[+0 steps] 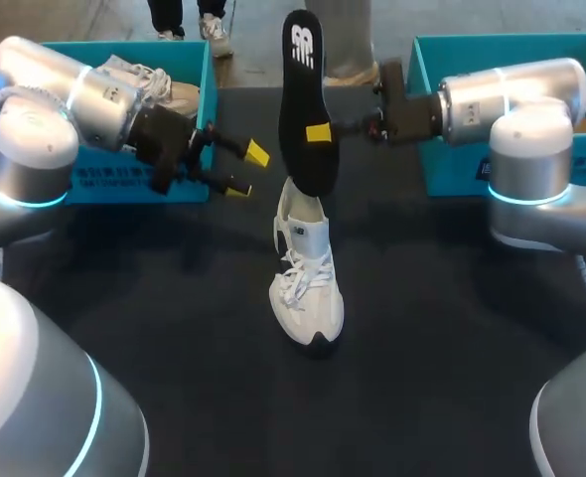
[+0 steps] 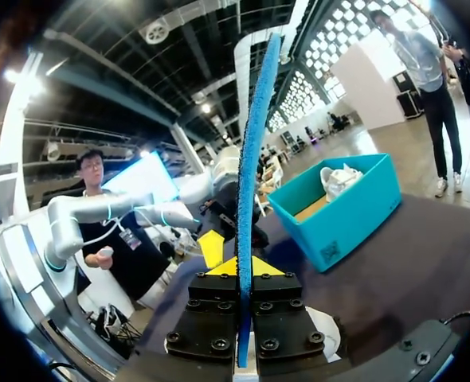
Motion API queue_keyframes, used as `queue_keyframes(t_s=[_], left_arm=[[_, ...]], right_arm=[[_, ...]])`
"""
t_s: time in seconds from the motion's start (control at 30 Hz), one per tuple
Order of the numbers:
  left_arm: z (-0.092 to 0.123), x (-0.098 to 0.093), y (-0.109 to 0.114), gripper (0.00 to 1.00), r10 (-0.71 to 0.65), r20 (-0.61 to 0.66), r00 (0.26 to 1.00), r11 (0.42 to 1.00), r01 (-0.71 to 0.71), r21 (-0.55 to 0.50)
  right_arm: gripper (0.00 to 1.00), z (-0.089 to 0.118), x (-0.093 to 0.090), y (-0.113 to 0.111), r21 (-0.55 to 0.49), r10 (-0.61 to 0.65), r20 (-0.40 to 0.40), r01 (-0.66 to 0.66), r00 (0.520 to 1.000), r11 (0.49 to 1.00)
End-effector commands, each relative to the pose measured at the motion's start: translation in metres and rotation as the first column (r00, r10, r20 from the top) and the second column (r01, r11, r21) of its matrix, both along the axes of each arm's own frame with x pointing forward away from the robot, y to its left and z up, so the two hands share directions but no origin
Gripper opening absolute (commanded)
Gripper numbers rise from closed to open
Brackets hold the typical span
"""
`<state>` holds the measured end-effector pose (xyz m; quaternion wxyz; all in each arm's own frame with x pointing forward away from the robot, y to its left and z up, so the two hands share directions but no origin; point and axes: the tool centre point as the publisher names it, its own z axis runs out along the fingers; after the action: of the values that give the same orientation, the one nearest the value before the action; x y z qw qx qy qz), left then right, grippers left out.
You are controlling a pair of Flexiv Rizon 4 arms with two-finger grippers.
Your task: Take the shoe out of the shoebox, open the shoe tongue, remove and reinsert the insole, then place the shoe into the shoebox
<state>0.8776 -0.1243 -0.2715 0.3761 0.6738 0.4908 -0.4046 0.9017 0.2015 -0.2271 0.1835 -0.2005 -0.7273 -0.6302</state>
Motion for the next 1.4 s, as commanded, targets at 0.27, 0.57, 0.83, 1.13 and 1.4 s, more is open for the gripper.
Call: queue_keyframes(t_s=[0.27, 0.57, 0.83, 1.13, 1.4], left_arm=[[0.001, -0.002, -0.005, 1.0, 0.015, 0.009, 1.0, 1.0, -0.015, -0.018], [0.0, 0.002, -0.013, 1.0, 0.015, 0.007, 1.0, 1.0, -0.015, -0.027], [0.004, 0.007, -0.02, 1.0, 0.002, 0.006, 1.0, 0.999, -0.002, -0.036], [0.004, 0.024, -0.016, 1.0, -0.042, 0.026, 0.999, 0.999, 0.042, -0.002], [0.004, 0.032, -0.018, 1.0, -0.055, 0.013, 0.998, 0.998, 0.054, 0.033]], right_arm=[[0.0, -0.029, 0.017, 0.004, 0.011, 0.035, 0.007, -0.035, 0.999, 0.999], [0.0, -0.043, 0.017, 0.007, 0.029, 0.034, -0.016, -0.034, 0.999, 0.999], [0.0, -0.051, 0.015, 0.013, 0.037, 0.033, -0.025, -0.032, 0.999, 0.999], [0.0, -0.054, 0.012, 0.012, 0.034, 0.036, -0.037, -0.035, 0.999, 0.999], [0.0, -0.057, 0.009, 0.012, 0.034, 0.027, -0.053, -0.025, 0.998, 0.999]])
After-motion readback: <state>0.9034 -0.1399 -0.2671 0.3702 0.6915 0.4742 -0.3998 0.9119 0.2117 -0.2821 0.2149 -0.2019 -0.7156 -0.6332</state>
